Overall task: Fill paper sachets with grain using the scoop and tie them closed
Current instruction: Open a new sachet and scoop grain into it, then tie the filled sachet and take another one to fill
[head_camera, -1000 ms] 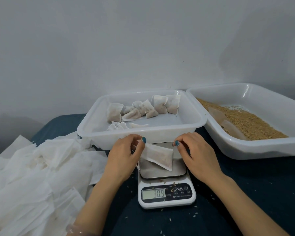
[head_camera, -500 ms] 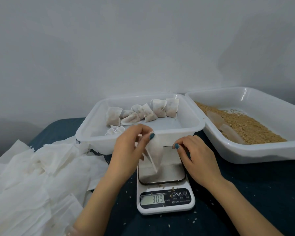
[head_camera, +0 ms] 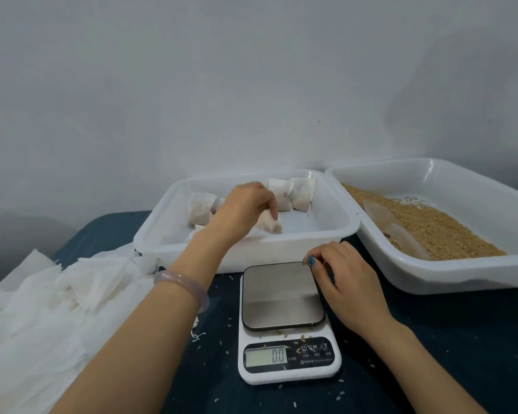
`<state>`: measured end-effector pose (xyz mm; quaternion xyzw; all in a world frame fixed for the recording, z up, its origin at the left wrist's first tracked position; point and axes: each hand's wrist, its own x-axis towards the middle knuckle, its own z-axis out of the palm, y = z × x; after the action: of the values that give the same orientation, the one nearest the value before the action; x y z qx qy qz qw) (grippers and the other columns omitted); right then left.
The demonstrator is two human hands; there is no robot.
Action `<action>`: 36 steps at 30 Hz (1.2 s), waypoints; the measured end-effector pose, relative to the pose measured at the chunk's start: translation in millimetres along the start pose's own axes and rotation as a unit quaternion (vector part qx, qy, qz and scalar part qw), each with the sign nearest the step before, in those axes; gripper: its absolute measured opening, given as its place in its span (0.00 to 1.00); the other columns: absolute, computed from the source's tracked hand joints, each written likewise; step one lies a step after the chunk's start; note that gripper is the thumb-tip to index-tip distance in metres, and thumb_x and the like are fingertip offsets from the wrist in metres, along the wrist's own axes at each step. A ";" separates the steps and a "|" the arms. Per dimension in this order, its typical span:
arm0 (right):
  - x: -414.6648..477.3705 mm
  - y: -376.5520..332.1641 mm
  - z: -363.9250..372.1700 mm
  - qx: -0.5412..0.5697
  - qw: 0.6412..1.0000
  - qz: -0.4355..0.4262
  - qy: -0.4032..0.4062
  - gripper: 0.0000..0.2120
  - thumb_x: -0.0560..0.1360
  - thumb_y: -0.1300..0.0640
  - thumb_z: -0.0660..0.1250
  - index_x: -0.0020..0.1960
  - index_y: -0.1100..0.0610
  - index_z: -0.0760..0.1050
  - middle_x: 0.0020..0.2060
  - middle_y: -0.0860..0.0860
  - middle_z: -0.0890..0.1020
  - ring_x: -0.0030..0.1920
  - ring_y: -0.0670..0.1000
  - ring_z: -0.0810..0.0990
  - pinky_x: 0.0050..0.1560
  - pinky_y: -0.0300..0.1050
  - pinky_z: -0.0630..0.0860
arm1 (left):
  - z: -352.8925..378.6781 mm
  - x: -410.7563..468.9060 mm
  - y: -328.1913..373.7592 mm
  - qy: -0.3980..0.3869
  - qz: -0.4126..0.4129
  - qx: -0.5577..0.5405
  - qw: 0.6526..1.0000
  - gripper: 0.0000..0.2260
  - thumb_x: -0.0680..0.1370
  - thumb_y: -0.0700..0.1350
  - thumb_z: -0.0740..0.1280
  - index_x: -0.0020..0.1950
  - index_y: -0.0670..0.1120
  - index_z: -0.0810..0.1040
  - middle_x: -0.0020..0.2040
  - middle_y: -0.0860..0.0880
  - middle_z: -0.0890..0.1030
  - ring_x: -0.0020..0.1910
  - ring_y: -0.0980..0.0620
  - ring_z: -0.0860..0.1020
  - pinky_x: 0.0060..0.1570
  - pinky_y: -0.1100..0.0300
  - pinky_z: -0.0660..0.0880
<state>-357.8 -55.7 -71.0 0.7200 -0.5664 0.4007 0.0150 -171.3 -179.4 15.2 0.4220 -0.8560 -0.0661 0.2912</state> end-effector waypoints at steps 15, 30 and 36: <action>-0.5 1.0 1.5 -0.007 1.000 -0.003 -0.010 0.05 0.80 0.55 0.62 0.49 0.49 0.76 0.43 0.41 0.76 0.46 0.45 0.71 0.42 0.45 0.73 | -19.5 -24.6 -1.6 -0.104 -0.045 -0.083 0.990 0.06 0.79 0.41 0.69 0.47 0.51 0.84 0.42 0.59 0.84 0.43 0.63 0.82 0.50 0.66 0.76; -1.6 -0.7 2.4 -0.003 1.000 0.001 -0.025 0.06 0.80 0.53 0.60 0.49 0.48 0.76 0.43 0.40 0.76 0.46 0.44 0.71 0.43 0.44 0.73 | -52.9 -115.2 -46.7 -0.386 -0.278 0.312 0.823 0.26 0.76 0.52 0.72 0.72 0.50 0.70 0.68 0.49 0.73 0.67 0.49 0.72 0.65 0.56 0.71; -1.0 -0.4 1.3 -0.003 1.000 0.004 -0.027 0.08 0.80 0.52 0.59 0.49 0.48 0.76 0.44 0.41 0.76 0.46 0.44 0.72 0.43 0.44 0.73 | -51.0 -127.8 -59.5 -0.253 -0.252 0.243 0.902 0.22 0.75 0.49 0.72 0.68 0.55 0.73 0.64 0.54 0.75 0.64 0.53 0.73 0.59 0.60 0.72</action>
<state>-356.8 -55.4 -72.3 0.7284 -0.5704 0.3795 -0.0001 -41.7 -113.1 -20.8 0.6504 -0.7554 -0.0319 -0.0730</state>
